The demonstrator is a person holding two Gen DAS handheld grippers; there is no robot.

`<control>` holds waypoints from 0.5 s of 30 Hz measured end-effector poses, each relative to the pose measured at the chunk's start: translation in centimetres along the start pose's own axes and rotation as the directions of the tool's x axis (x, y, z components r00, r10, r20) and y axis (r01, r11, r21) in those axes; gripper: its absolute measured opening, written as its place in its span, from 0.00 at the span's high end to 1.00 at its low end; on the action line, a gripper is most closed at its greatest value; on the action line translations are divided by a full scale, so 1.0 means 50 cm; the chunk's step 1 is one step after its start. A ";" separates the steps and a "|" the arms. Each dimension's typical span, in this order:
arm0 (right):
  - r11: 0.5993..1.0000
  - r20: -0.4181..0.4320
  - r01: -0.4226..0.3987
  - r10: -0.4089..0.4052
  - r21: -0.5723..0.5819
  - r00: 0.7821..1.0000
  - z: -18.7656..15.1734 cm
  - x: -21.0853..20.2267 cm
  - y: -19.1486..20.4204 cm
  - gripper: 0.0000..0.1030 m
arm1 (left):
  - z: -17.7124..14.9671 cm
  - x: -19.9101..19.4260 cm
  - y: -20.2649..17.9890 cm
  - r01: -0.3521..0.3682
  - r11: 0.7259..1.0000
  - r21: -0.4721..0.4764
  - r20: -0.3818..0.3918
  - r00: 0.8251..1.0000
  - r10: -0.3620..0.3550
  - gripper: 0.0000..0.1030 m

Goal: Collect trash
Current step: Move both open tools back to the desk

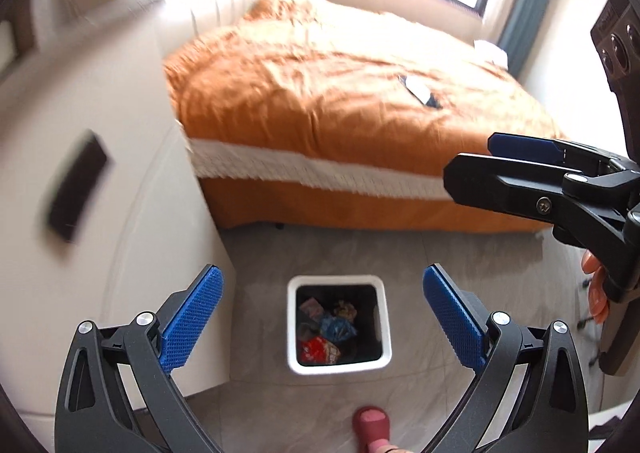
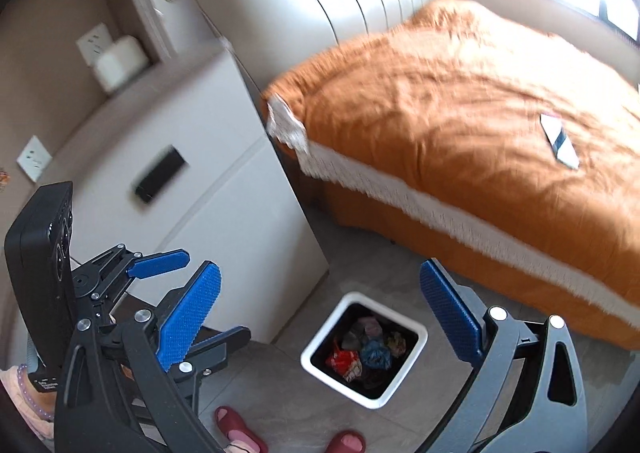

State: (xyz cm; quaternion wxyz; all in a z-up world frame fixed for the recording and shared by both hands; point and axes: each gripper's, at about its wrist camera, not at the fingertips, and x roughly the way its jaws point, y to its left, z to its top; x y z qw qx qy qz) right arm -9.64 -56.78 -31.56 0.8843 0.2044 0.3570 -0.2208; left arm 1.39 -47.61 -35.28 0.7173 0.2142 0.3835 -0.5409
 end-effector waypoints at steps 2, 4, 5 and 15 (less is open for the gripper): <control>1.000 0.041 -0.006 0.007 -0.030 0.999 0.028 -0.044 0.033 0.04 | 0.014 -0.059 0.006 -0.033 0.999 -0.012 0.030 0.999 0.033 0.05; 0.998 0.070 -0.020 0.024 -0.055 0.997 0.049 -0.079 0.058 0.04 | 0.022 -0.108 0.012 -0.056 0.998 -0.029 0.051 0.997 0.058 0.05; 0.997 0.091 -0.026 0.032 -0.074 0.995 0.062 -0.103 0.080 0.04 | 0.027 -0.135 0.015 -0.067 0.997 -0.037 0.066 0.995 0.069 0.05; 0.958 0.204 -0.143 0.197 -0.250 0.959 0.136 -0.229 0.269 0.04 | 0.037 -0.415 0.079 -0.195 0.966 -0.169 0.180 0.958 0.224 0.05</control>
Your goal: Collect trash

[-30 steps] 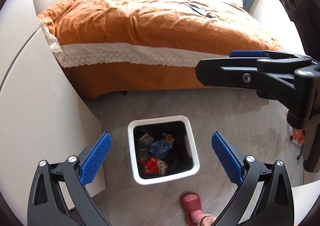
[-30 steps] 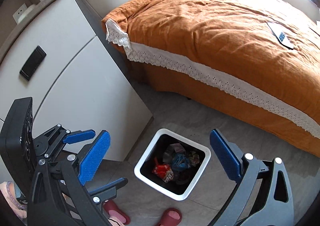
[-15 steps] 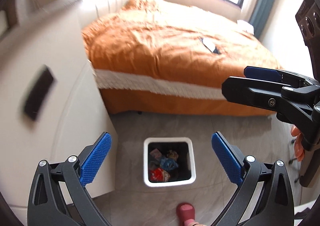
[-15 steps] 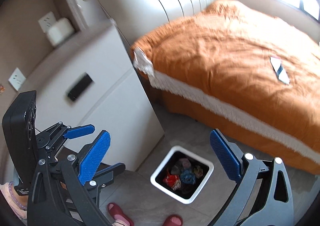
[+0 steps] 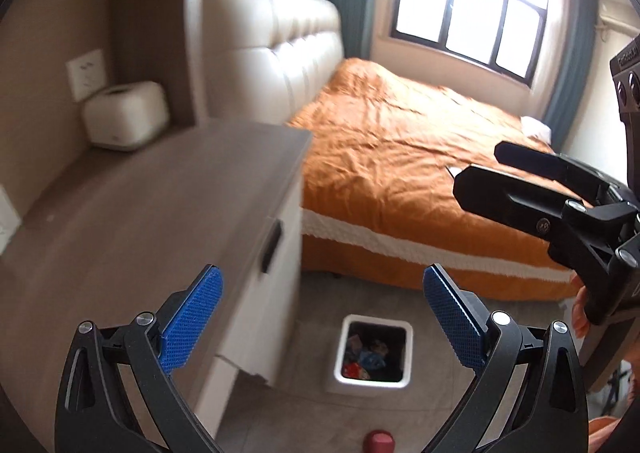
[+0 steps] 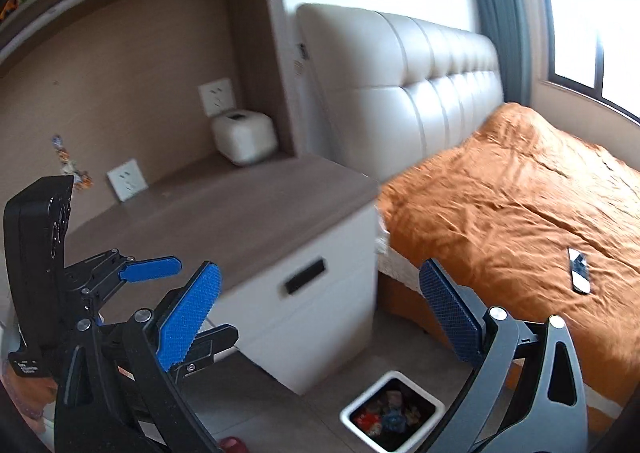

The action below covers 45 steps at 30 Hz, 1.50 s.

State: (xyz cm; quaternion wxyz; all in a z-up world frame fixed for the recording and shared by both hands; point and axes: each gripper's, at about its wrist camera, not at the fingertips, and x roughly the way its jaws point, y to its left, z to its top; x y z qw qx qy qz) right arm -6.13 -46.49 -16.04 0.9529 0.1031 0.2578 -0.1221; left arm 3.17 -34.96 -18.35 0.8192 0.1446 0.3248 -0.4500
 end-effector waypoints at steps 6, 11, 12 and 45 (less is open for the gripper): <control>0.993 0.046 -0.107 0.110 -0.056 0.993 0.067 0.003 0.101 0.04 | 0.024 -0.108 0.085 -0.094 0.990 -0.104 0.052 0.994 0.100 0.05; 0.977 0.061 -0.189 0.196 -0.102 0.979 0.111 0.009 0.183 0.04 | 0.032 -0.180 0.159 -0.157 0.973 -0.172 0.059 0.984 0.169 0.05; 0.972 0.062 -0.207 0.215 -0.109 0.975 0.119 0.010 0.201 0.04 | 0.031 -0.197 0.176 -0.169 0.967 -0.193 0.060 0.981 0.183 0.05; 0.857 0.008 -0.386 0.413 -0.340 0.910 0.168 0.050 0.611 0.04 | -0.060 -0.522 0.494 -0.507 0.783 -0.360 0.027 0.834 0.552 0.05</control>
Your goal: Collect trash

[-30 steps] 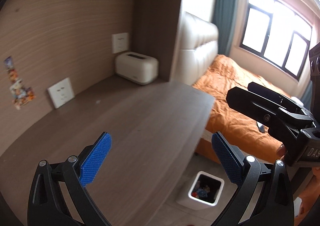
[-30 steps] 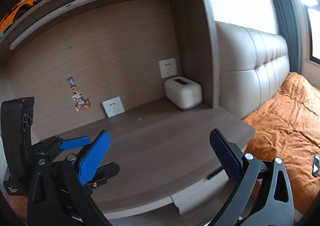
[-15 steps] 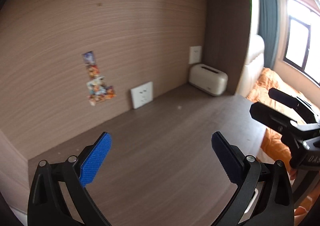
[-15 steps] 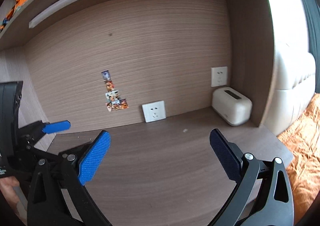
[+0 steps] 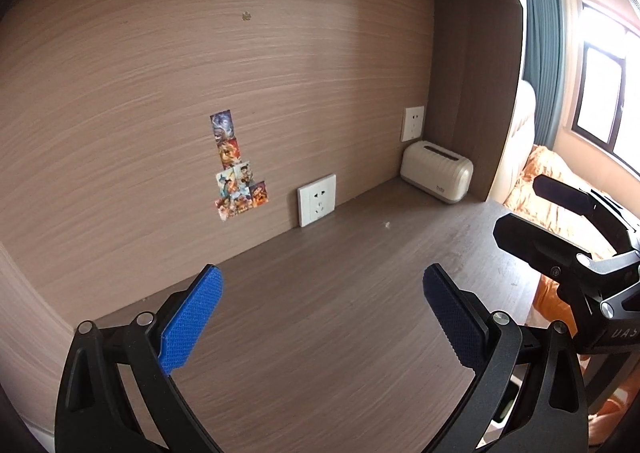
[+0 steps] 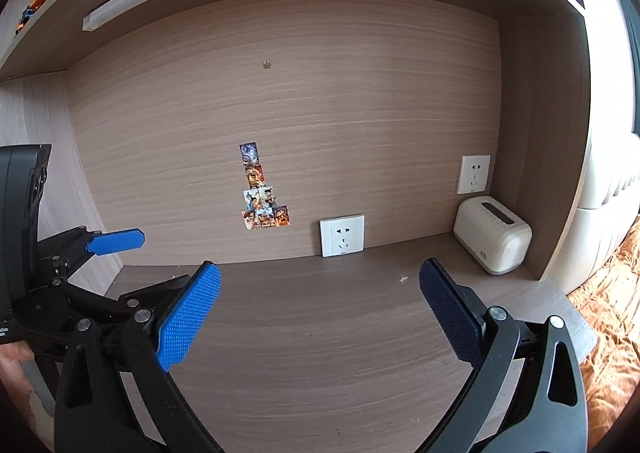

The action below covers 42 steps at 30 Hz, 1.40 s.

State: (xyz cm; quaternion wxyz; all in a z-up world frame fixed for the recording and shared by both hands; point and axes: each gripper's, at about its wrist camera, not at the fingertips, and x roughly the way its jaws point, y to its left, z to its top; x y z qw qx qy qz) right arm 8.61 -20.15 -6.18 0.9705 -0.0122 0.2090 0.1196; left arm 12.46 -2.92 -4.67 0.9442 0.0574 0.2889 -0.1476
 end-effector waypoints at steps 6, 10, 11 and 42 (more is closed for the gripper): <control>1.000 0.011 0.004 -0.004 -0.007 1.000 0.004 -0.005 0.015 0.04 | -0.001 -0.005 0.012 0.002 1.000 -0.005 0.007 1.000 -0.002 0.05; 1.000 0.011 0.009 -0.009 -0.010 1.000 0.003 -0.007 0.020 0.04 | -0.002 -0.005 0.026 -0.008 1.000 -0.027 0.013 1.000 0.009 0.05; 1.000 0.010 0.010 -0.010 -0.011 1.000 0.004 -0.008 0.020 0.04 | -0.001 -0.005 0.030 -0.006 0.999 -0.037 0.011 1.000 0.006 0.05; 0.998 -0.006 0.055 -0.055 0.013 0.998 0.001 -0.003 0.004 0.04 | 0.013 0.022 0.008 0.019 1.000 0.006 0.006 1.000 -0.019 0.05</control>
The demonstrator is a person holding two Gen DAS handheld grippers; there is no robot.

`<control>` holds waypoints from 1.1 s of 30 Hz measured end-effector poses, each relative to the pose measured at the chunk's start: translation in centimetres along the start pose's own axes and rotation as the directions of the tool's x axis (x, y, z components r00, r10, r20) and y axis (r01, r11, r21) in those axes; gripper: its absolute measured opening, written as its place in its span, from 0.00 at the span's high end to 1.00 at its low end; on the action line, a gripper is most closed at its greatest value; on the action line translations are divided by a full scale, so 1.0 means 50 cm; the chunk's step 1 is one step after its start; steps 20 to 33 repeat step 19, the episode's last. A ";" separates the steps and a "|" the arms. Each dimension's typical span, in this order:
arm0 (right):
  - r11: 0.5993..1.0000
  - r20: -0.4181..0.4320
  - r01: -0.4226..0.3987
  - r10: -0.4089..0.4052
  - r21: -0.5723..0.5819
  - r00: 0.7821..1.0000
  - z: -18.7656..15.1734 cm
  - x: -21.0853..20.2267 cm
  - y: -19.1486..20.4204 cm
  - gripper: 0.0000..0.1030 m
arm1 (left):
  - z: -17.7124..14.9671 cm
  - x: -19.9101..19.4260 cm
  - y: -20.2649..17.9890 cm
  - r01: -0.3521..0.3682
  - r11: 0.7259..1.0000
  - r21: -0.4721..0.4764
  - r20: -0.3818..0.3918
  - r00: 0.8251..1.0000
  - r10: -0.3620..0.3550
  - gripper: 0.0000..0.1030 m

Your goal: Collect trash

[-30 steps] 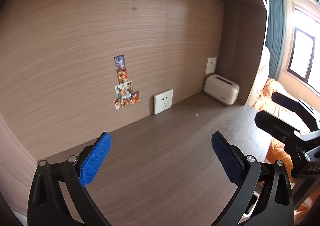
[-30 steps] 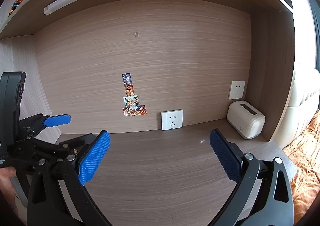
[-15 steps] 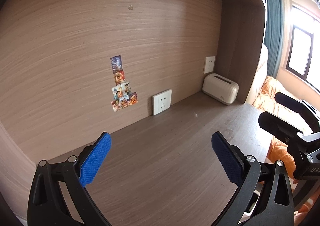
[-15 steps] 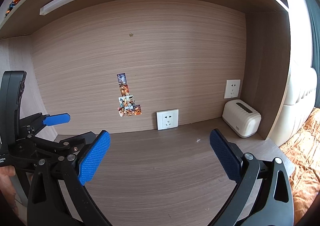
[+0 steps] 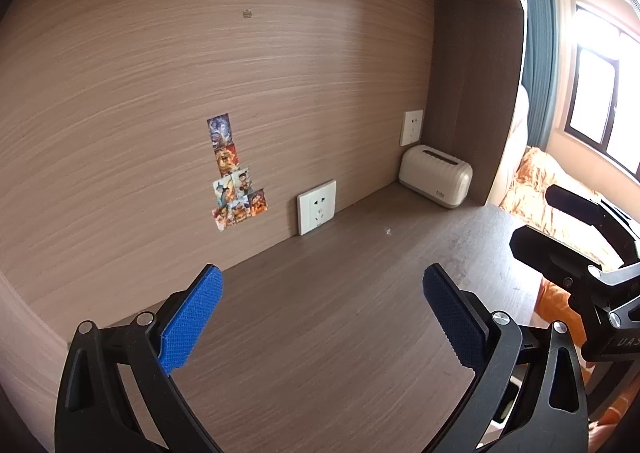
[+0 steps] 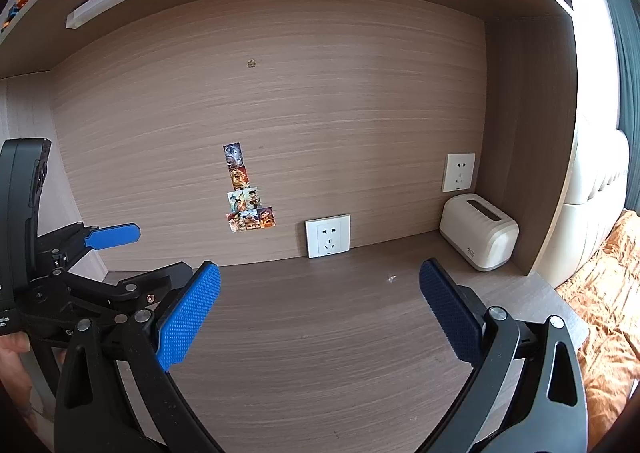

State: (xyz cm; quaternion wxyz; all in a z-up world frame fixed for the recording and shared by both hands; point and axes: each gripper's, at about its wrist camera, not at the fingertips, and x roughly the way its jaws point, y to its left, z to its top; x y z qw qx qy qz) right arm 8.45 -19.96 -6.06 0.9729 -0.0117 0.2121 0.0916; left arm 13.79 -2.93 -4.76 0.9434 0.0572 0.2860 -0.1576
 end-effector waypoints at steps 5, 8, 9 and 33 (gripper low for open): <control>1.000 -0.008 0.003 -0.003 0.002 1.000 0.002 0.011 -0.004 0.04 | 0.004 0.010 -0.002 0.011 1.000 0.002 0.001 1.000 -0.011 0.05; 1.000 -0.010 0.004 -0.004 0.000 1.000 0.003 0.014 -0.005 0.04 | 0.005 0.013 -0.003 0.024 1.000 -0.003 0.000 1.000 -0.024 0.05; 1.000 -0.012 0.006 -0.006 0.001 1.000 0.003 0.017 -0.006 0.04 | 0.006 0.016 -0.004 0.027 1.000 -0.003 0.000 1.000 -0.027 0.05; 0.999 -0.054 0.038 -0.038 -0.002 0.998 0.005 0.060 -0.010 0.04 | 0.006 0.062 0.010 0.069 0.997 -0.025 -0.015 0.997 -0.070 0.05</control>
